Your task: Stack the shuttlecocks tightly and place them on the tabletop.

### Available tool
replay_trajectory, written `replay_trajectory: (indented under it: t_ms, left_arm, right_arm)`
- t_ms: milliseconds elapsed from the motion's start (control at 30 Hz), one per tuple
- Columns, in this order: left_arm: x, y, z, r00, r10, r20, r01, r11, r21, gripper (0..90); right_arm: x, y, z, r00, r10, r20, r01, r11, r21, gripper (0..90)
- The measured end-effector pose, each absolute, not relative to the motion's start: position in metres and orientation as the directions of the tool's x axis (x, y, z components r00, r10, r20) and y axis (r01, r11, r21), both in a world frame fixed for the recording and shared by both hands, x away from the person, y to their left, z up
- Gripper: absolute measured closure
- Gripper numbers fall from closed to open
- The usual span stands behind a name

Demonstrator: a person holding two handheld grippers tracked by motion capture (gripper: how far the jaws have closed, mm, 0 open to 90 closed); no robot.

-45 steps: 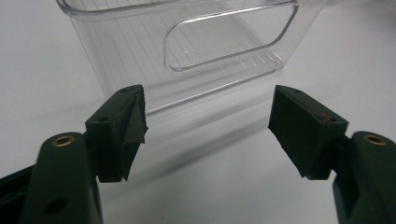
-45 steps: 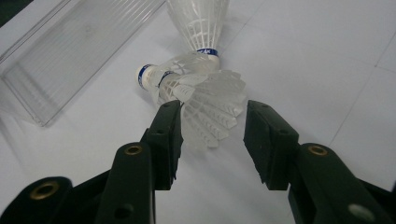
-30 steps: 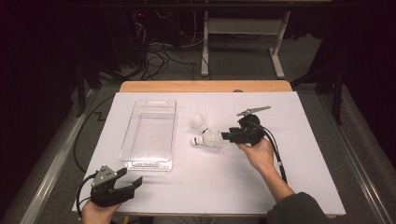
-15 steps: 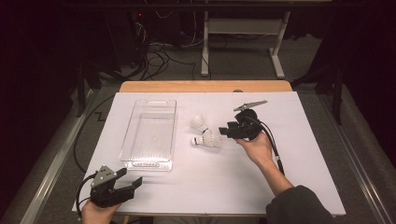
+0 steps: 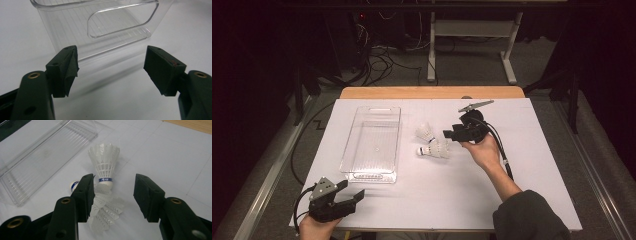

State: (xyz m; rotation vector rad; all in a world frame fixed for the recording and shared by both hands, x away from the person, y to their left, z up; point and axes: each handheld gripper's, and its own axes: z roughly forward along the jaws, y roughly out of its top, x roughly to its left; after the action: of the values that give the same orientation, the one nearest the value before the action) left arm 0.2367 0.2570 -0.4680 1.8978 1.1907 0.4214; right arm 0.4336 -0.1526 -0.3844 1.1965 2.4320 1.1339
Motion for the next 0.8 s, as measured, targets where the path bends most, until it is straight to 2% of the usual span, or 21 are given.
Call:
replay_trajectory:
  t_ms: [800]
  left_arm:
    - [0.236,0.257,-0.468,0.5,0.854,-0.141,0.577,-0.207,0.79,28.6]
  right_arm:
    - [0.457,-0.127,-0.375,-0.671,0.731,0.128,0.587,0.417,0.694,50.1]
